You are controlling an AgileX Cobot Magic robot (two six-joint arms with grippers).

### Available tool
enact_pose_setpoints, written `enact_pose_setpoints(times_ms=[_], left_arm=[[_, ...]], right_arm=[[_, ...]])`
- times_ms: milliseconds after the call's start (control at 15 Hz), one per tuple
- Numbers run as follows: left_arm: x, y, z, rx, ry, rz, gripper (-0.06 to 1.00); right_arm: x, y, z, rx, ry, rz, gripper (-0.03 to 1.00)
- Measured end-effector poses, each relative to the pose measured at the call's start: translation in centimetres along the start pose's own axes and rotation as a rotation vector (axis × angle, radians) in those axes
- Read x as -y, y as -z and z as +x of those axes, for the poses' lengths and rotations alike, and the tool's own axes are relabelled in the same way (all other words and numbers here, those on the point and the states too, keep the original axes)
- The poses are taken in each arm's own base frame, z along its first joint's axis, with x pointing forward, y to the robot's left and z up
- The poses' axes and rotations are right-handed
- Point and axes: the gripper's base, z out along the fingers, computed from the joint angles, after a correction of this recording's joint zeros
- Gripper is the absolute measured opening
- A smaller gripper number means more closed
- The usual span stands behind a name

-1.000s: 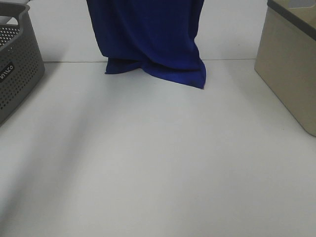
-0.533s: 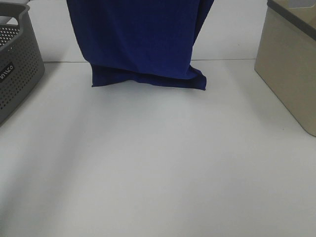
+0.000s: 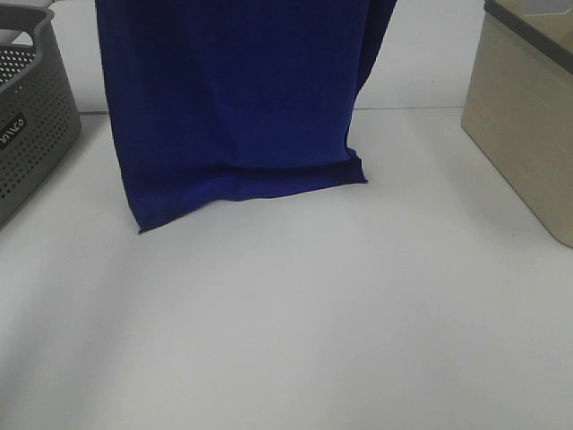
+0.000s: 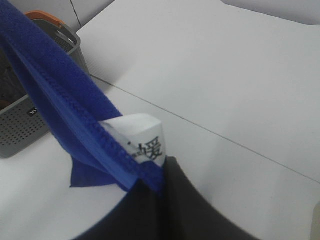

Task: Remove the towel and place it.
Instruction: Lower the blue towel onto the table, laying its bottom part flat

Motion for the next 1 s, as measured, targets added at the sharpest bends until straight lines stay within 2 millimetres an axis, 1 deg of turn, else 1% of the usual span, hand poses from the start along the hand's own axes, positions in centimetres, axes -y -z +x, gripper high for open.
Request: enact_pose_setpoints(times_ms=[67, 267, 333, 400, 467, 533, 667, 733, 800, 867, 1000], left_arm=[[-0.2, -0.5, 0.1, -0.002, -0.006, -0.016, 0.00], [-1.1, -2.9, -0.4, 0.123, -0.053, -0.096, 0.00], [-1.9, -5.0, -0.6, 0.234, -0.094, -0.148, 0.00], [-2.2, -6.3, -0.6, 0.290, -0.105, -0.174, 0.00], [-2.5, -7.4, -0.7, 0.364, -0.113, -0.204, 0.00], [-2.7, -7.9, -0.8, 0.410, -0.115, -0.222, 0.00], [-3.3, -9.2, -1.4, 0.618, -0.124, -0.302, 0.00], [-3.5, -9.5, -1.6, 0.705, -0.126, -0.334, 0.00], [-3.6, -9.7, -1.6, 0.744, -0.136, -0.355, 0.00], [-3.6, -9.8, -1.6, 0.743, -0.152, -0.365, 0.00], [-3.6, -10.1, -1.2, 0.689, -0.168, -0.359, 0.00]], right_arm=[[0.3, -0.6, -0.4, 0.036, 0.009, 0.018, 0.02], [1.6, -2.5, -2.2, 0.217, 0.047, 0.087, 0.02], [2.6, -4.0, -3.3, 0.339, 0.095, 0.140, 0.02], [2.8, -4.4, -3.5, 0.365, 0.104, 0.151, 0.02], [3.7, -5.8, -4.5, 0.480, 0.135, 0.198, 0.02], [4.0, -6.3, -4.8, 0.525, 0.143, 0.216, 0.02], [5.1, -8.0, -5.6, 0.667, 0.165, 0.277, 0.02], [5.5, -8.8, -5.8, 0.702, 0.171, 0.295, 0.02], [5.7, -9.2, -5.8, 0.712, 0.179, 0.304, 0.02], [5.7, -9.3, -5.7, 0.710, 0.182, 0.306, 0.02], [5.7, -9.5, -5.6, 0.695, 0.180, 0.299, 0.02]])
